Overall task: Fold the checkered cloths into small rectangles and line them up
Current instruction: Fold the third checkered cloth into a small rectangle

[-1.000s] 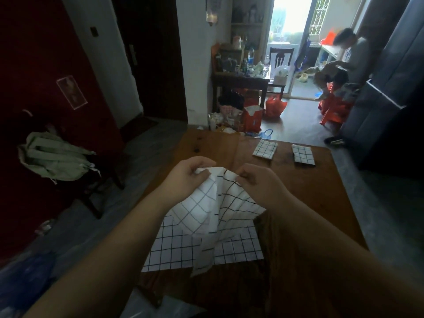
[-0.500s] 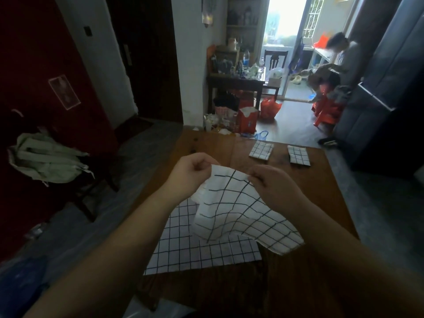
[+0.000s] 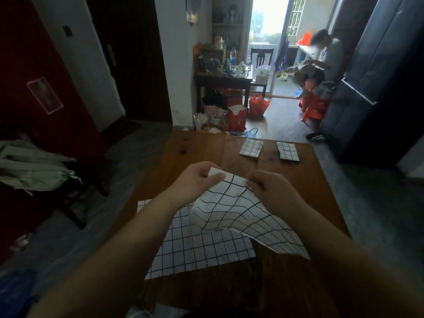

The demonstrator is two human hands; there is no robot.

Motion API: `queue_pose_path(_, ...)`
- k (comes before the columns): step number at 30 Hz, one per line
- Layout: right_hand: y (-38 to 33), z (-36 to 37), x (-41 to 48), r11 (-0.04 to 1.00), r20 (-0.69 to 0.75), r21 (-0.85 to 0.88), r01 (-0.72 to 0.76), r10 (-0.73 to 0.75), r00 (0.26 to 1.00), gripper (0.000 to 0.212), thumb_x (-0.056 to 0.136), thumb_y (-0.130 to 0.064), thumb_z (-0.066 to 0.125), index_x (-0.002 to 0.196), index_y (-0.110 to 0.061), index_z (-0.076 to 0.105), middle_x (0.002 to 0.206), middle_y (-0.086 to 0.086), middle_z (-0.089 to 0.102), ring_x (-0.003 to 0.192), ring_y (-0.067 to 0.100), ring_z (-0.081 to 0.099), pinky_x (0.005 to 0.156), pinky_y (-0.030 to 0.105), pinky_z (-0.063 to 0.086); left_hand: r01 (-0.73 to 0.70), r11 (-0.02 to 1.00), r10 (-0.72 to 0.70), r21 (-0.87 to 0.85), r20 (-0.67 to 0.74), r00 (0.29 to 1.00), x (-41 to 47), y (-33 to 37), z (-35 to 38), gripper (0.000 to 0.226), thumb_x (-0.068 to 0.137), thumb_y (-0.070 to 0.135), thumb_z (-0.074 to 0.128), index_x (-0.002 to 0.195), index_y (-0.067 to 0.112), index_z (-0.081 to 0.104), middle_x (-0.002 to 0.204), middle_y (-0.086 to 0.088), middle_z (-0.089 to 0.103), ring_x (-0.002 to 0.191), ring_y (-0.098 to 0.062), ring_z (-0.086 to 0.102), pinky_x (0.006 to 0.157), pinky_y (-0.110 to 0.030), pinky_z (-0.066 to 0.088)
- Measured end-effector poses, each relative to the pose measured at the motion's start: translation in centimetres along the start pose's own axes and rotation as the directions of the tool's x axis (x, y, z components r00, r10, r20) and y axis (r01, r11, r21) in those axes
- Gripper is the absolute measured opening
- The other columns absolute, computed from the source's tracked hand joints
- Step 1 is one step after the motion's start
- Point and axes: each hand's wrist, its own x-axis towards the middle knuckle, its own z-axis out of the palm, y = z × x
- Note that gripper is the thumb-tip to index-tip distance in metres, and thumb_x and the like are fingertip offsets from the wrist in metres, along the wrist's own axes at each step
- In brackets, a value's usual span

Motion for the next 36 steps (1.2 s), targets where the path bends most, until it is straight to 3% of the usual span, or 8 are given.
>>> queue_pose_path(4, 0.4, 0.2, -0.2, 0.999, 0.001, 0.04, -0.014, 0.014, 1.0, 0.023, 0.1, -0.026, 0.058, 0.084, -0.042, 0.055, 0.065, -0.017, 0.057, 0.059, -0.004, 0.057, 0.055, 0.011, 0.036, -0.044, 0.999, 0.045, 0.017, -0.071, 0.996, 0.7, -0.1, 0.4, 0.012, 0.099, 0.021, 0.066, 0.1, 0.012, 0.074, 0.092, -0.008, 0.077, 0.08, -0.019, 0.074, 0.071, -0.032, 0.06)
queue_pose_path(9, 1.4, 0.9, -0.5, 0.997, -0.016, 0.062, -0.048, 0.049, 0.999, 0.033, 0.1, -0.028, 0.059, 0.075, -0.046, 0.048, 0.065, -0.016, 0.058, 0.063, -0.004, 0.058, 0.057, 0.012, 0.037, -0.086, 0.996, 0.085, -0.001, -0.112, 0.99, 1.1, -0.3, 0.1, 0.028, 0.101, 0.022, 0.063, 0.087, -0.002, 0.065, 0.077, -0.019, 0.062, 0.066, -0.02, 0.056, 0.063, -0.033, 0.047)
queue_pose_path(13, 0.6, 1.6, -0.2, 0.989, -0.008, 0.142, -0.042, 0.043, 0.999, 0.012, 0.099, -0.031, 0.057, 0.091, -0.039, 0.062, 0.077, -0.013, 0.067, 0.068, 0.001, 0.063, 0.061, 0.019, 0.049, -0.128, 0.992, 0.128, 0.002, -0.071, 0.989, 1.4, -0.5, 0.2, 0.037, 0.101, 0.025, 0.063, 0.086, -0.009, 0.059, 0.076, -0.027, 0.055, 0.065, -0.022, 0.049, 0.061, -0.034, 0.041)
queue_pose_path(15, -0.4, 2.1, 0.4, 0.975, -0.006, 0.219, -0.029, 0.031, 1.0, 0.008, 0.099, -0.034, 0.059, 0.102, -0.033, 0.066, 0.085, -0.011, 0.069, 0.074, 0.003, 0.065, 0.067, 0.023, 0.055, -0.147, 0.989, 0.149, 0.027, -0.059, 0.987, 1.5, -0.6, 0.4, 0.038, 0.101, 0.023, 0.063, 0.087, -0.012, 0.058, 0.074, -0.026, 0.054, 0.064, -0.021, 0.047, 0.06, -0.033, 0.04)
queue_pose_path(18, -1.5, 2.9, 1.5, 0.961, -0.063, 0.276, -0.015, 0.034, 0.997, 0.008, 0.098, -0.032, 0.061, 0.093, -0.034, 0.066, 0.08, -0.015, 0.067, 0.074, 0.0, 0.062, 0.066, 0.019, 0.049, -0.181, 0.98, 0.185, 0.087, -0.043, 0.982, 1.4, -0.5, 0.3, 0.03, 0.102, 0.02, 0.063, 0.092, -0.008, 0.066, 0.074, -0.022, 0.057, 0.06, -0.014, 0.049, 0.056, -0.025, 0.042)
queue_pose_path(22, -2.0, 3.7, 2.6, 0.971, -0.112, 0.24, 0.009, 0.019, 0.994, 0.016, 0.099, -0.028, 0.061, 0.085, -0.027, 0.07, 0.072, -0.01, 0.065, 0.067, 0.004, 0.06, 0.06, 0.02, 0.044, -0.201, 0.978, 0.203, 0.057, -0.036, 0.979, 1.1, -0.2, -0.4, 0.013, 0.098, 0.019, 0.068, 0.098, 0.008, 0.074, 0.091, -0.011, 0.073, 0.079, -0.03, 0.067, 0.071, -0.037, 0.057)
queue_pose_path(27, -2.6, 3.8, 3.1, 0.974, -0.109, 0.218, 0.054, -0.031, 0.994, 0.016, 0.098, -0.03, 0.06, 0.091, -0.023, 0.073, 0.074, -0.008, 0.067, 0.07, 0.005, 0.062, 0.061, 0.017, 0.045, -0.196, 0.974, 0.208, 0.111, -0.105, 0.973, 1.3, 0.1, -1.1, 0.007, 0.095, 0.013, 0.071, 0.093, 0.011, 0.077, 0.084, 0.007, 0.071, 0.074, 0.005, 0.063, 0.069, -0.009, 0.048)
queue_pose_path(36, -1.8, 4.2, 3.4, 0.984, -0.062, 0.169, 0.057, -0.047, 0.997, 0.018, 0.099, -0.026, 0.061, 0.086, -0.039, 0.06, 0.066, -0.016, 0.058, 0.069, -0.007, 0.058, 0.06, 0.008, 0.042, -0.091, 0.995, 0.098, 0.043, -0.232, 0.968, 1.4, 0.9, -4.7, 0.009, 0.097, 0.019, 0.069, 0.098, 0.015, 0.076, 0.092, 0.005, 0.074, 0.083, -0.005, 0.07, 0.073, -0.021, 0.054)
